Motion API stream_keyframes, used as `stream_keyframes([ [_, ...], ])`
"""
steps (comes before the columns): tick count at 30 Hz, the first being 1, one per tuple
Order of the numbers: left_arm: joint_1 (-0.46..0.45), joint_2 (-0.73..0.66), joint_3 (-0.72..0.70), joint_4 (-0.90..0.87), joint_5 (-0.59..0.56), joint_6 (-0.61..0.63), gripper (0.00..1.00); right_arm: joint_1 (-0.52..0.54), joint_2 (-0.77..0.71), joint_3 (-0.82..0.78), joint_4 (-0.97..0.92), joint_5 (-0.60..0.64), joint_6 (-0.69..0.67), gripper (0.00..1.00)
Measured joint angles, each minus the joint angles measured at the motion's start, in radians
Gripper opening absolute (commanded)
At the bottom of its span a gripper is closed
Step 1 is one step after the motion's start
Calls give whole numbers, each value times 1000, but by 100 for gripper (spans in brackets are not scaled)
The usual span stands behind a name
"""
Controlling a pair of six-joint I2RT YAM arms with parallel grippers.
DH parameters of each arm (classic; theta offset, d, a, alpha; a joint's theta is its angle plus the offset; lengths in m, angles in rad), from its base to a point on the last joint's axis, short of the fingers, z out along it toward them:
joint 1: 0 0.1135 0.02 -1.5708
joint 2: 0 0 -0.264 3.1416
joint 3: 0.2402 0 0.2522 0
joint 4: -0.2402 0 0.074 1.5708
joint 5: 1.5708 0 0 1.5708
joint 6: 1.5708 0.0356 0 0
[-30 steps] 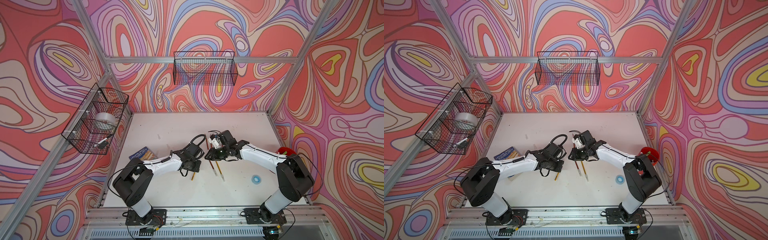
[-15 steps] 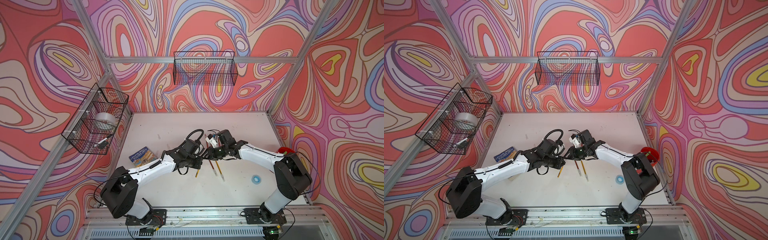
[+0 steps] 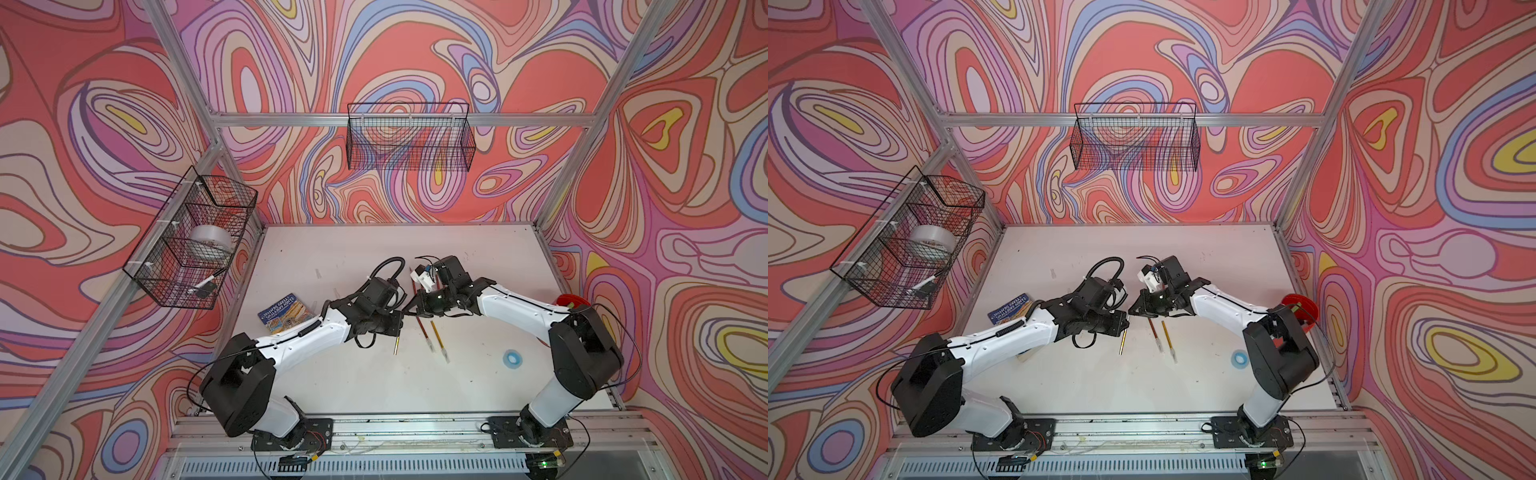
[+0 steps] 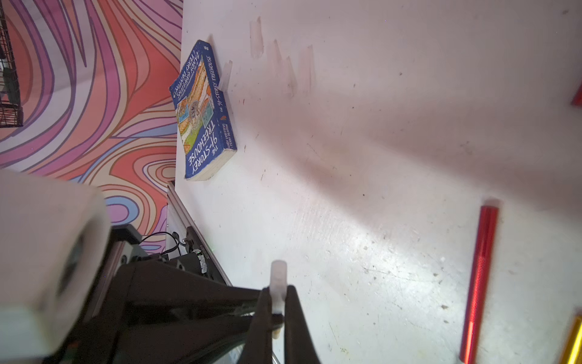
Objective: Remove protective caps from carving knives
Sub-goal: Remove the protective sleeve from the carving knife.
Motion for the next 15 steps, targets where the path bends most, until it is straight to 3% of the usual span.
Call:
stream_keyframes([
  [7,8,0,-29,8,-3,-14,0,-22,79,108,-27,12,0,0],
  [15,-11,0,-44,30,67,-14,0,-60,160,216,9,17,-3,0],
])
